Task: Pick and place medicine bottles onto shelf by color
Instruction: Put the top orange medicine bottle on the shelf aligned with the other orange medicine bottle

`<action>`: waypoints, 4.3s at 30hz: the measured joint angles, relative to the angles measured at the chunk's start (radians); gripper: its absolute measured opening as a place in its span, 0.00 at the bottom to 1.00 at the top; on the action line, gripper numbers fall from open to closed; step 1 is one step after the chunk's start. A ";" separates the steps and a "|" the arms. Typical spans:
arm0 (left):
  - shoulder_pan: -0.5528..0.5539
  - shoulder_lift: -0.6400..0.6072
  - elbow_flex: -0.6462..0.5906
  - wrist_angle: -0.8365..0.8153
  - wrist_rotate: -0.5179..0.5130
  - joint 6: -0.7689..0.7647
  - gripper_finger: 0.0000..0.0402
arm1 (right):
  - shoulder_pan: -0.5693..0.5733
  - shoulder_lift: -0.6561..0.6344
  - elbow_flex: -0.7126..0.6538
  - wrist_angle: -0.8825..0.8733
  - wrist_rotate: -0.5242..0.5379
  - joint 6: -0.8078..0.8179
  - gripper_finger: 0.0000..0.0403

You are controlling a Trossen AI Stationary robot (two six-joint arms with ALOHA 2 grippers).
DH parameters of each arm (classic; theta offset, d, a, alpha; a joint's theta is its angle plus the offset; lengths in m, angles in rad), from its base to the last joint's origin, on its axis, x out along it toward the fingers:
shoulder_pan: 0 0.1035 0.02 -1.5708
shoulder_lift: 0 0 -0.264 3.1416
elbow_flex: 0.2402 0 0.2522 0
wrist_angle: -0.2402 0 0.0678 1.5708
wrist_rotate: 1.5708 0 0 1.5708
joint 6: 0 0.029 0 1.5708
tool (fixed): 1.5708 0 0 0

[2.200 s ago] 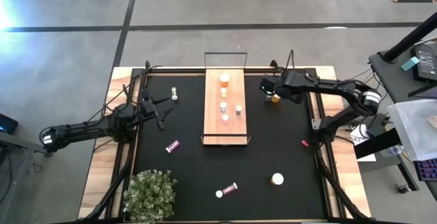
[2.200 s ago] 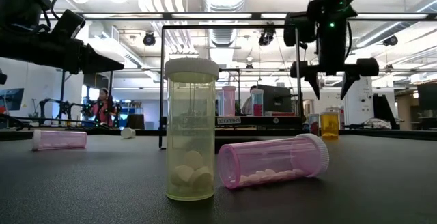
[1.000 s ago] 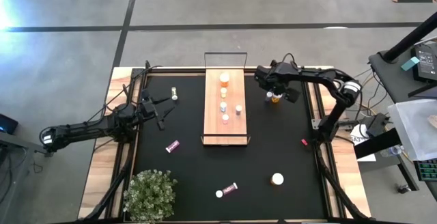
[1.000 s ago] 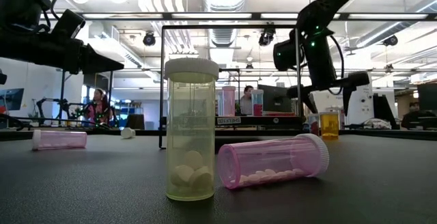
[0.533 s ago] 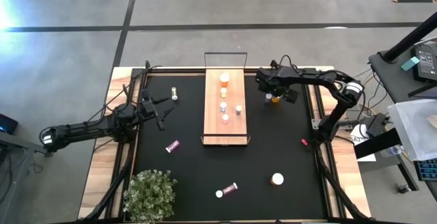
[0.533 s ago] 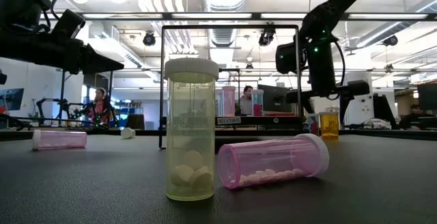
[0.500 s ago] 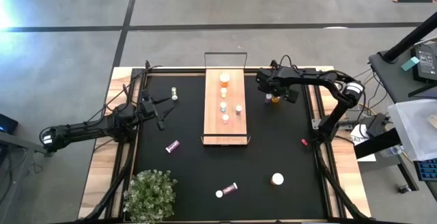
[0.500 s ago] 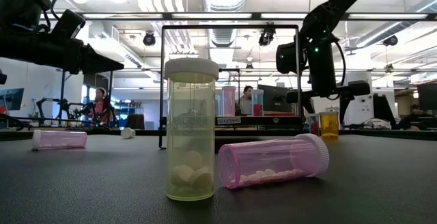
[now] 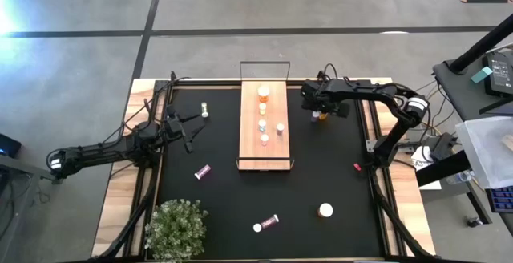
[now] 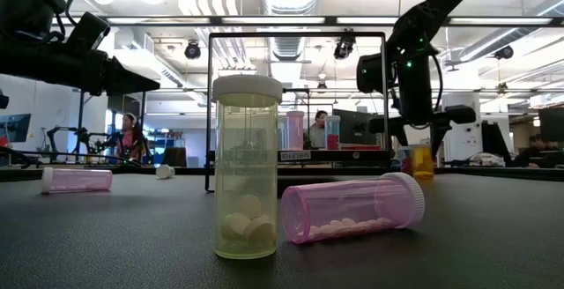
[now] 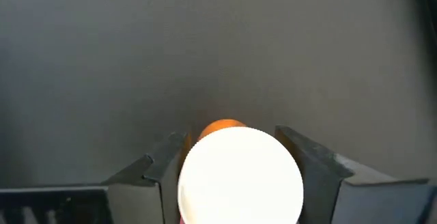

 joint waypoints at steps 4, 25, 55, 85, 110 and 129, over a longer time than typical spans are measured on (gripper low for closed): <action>0.000 0.000 0.000 0.000 0.000 0.000 0.49 | 0.000 -0.001 0.000 0.029 0.002 -0.056 0.49; 0.000 0.000 0.000 0.000 0.000 0.000 0.49 | 0.009 -0.060 0.104 0.179 -0.073 -0.459 0.49; 0.000 0.000 0.000 0.000 0.000 0.000 0.49 | 0.153 -0.060 0.105 0.417 -0.159 -0.958 0.47; 0.000 0.000 0.000 0.000 0.000 0.000 0.49 | 0.161 0.086 0.204 0.464 -0.210 -1.271 0.48; 0.000 0.003 0.000 0.000 0.000 0.000 0.49 | 0.120 0.177 0.332 0.363 -0.217 -1.323 0.49; 0.000 0.003 0.000 0.000 0.000 0.000 0.49 | 0.102 0.177 0.332 0.384 -0.233 -1.376 0.65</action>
